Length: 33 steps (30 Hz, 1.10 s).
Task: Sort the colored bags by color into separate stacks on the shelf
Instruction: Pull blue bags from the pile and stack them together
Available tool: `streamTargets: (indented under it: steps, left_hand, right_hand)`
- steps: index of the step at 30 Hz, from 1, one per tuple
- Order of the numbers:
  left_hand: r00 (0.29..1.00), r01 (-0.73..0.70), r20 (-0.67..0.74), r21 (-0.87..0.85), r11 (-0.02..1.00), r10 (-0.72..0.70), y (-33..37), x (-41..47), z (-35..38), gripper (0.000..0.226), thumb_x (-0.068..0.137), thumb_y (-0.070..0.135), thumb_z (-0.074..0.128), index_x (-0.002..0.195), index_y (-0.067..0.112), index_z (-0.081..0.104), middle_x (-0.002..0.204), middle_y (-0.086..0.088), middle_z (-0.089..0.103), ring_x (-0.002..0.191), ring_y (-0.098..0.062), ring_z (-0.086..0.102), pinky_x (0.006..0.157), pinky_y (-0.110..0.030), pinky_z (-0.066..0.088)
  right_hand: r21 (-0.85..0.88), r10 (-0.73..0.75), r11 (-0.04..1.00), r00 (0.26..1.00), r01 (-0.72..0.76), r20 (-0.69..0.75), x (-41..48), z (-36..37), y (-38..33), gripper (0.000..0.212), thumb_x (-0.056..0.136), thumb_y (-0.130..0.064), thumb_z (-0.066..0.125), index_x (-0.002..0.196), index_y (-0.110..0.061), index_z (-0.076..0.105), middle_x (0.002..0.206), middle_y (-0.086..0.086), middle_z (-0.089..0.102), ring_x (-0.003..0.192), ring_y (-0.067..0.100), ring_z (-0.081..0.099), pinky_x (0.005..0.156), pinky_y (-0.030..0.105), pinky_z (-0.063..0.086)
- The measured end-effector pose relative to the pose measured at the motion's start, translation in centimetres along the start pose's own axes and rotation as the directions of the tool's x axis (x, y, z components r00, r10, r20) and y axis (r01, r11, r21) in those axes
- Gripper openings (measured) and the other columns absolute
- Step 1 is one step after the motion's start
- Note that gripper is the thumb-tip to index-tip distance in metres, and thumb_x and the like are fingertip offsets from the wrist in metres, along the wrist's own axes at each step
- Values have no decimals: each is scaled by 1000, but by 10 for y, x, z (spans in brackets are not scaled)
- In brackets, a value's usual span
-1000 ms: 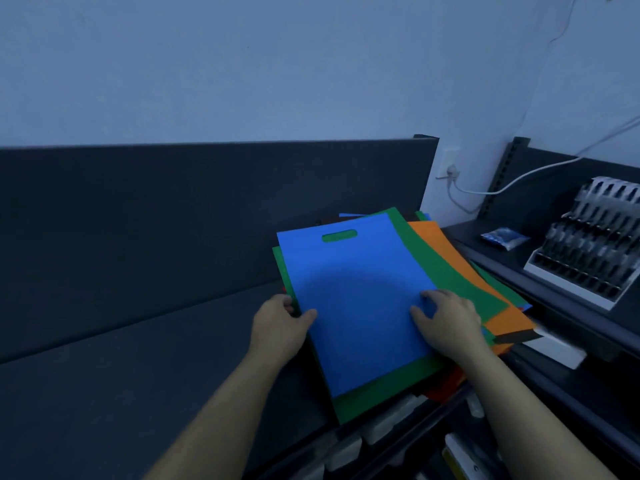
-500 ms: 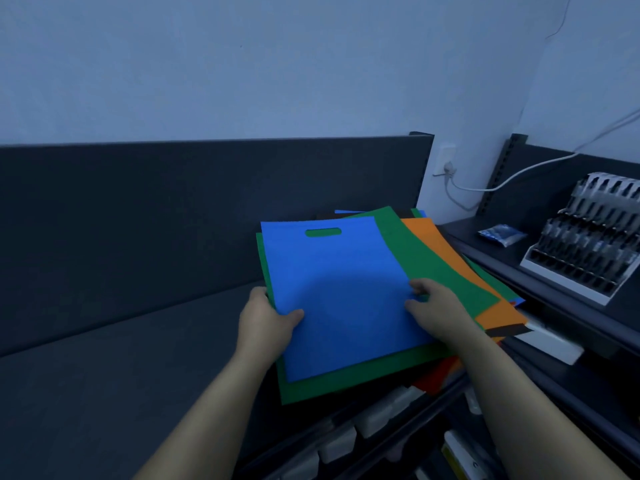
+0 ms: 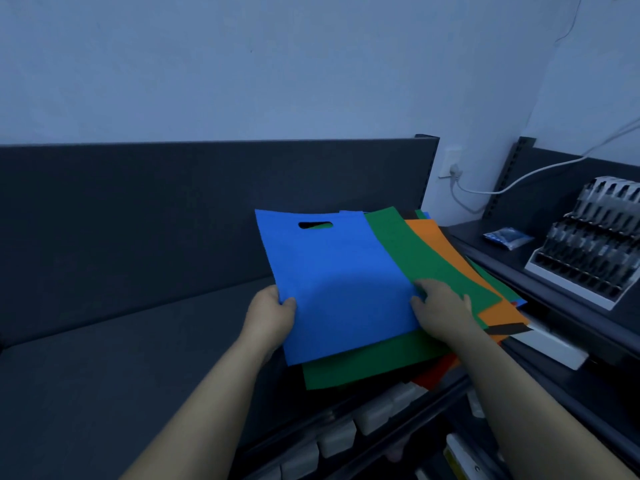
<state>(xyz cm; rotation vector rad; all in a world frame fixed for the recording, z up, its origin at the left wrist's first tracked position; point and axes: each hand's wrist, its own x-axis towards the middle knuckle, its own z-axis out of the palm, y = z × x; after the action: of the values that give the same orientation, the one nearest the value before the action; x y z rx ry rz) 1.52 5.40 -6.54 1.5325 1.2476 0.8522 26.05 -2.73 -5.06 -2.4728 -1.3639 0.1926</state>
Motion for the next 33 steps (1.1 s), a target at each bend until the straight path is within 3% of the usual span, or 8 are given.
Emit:
streamTargets:
  steps: [7, 10, 13, 17, 22, 25, 29, 33]
  left_hand:
    - [992, -22, -121, 109, 994, 36, -3, -3, -15, 21, 95, 5, 39, 94, 10, 60, 89, -1, 63, 74, -16, 57, 59, -23, 44]
    - [990, 17, -138, 49, 999, -10, -6, -6, -25, 28, 94, 3, 38, 81, 20, 56, 85, 6, 60, 73, -11, 56, 55, -22, 43]
    - [988, 56, -144, -9, 998, -56, -7, -10, -32, 28, 93, 2, 37, 82, 22, 55, 85, 9, 58, 73, -9, 55, 53, -20, 40]
    - [982, 65, -178, -6, 998, -65, -7, -15, -52, 22, 94, 5, 36, 101, 16, 54, 96, 4, 60, 79, -13, 57, 57, -24, 43]
    - [981, 58, -176, -157, 986, -86, -13, -25, -90, 25, 95, 8, 39, 107, 20, 58, 104, 3, 66, 94, -19, 64, 79, -36, 54]
    - [977, 46, -194, -211, 976, -88, -20, -37, -121, 28, 95, 7, 39, 108, 21, 59, 106, 4, 67, 96, -18, 64, 78, -35, 54]
    - [961, 51, -250, -247, 968, -115, -36, -60, -166, 28, 96, 6, 38, 105, 22, 59, 104, 5, 67, 95, -17, 64, 72, -31, 53]
    - [918, 129, -349, -183, 975, -187, -67, -89, -232, 15, 94, 12, 44, 102, 20, 53, 101, 0, 64, 92, -22, 64, 77, -39, 53]
  right_hand:
    - [-314, -5, 949, 1000, 7, 8, 11, 5, 16, 40, 99, -24, 31, 132, -17, 52, 155, 6, 26, 144, 25, 20, 118, 46, 11]
    - [-292, -27, 956, 999, 14, -42, 13, 2, 2, 24, 94, -19, 38, 96, -10, 60, 122, 10, 53, 120, 27, 46, 107, 42, 31]
    - [-172, -121, 981, 979, 93, -163, 7, 4, -15, 23, 92, -16, 46, 70, -7, 50, 76, 7, 53, 80, 30, 54, 64, 30, 38]
    - [-5, -200, 980, 973, 201, -113, 3, 12, -41, 29, 95, -23, 48, 106, 0, 62, 102, 16, 65, 97, 35, 59, 81, 38, 49]
    - [192, -199, 962, 980, 194, 4, -6, 22, -86, 49, 99, -30, 44, 140, -4, 41, 130, 14, 54, 116, 30, 52, 95, 35, 42]
    - [274, -226, 937, 974, 215, 8, -19, 33, -117, 51, 98, -25, 45, 144, -3, 35, 119, 15, 59, 103, 27, 55, 88, 34, 43]
    - [398, -258, 884, 966, 247, -27, -44, 52, -164, 44, 91, -11, 51, 135, -4, 46, 78, 5, 58, 72, 21, 52, 64, 30, 41]
    - [489, -303, 824, 952, 288, -50, -82, 80, -223, 34, 88, -6, 54, 121, -9, 53, 77, -10, 42, 67, 13, 46, 54, 24, 36]
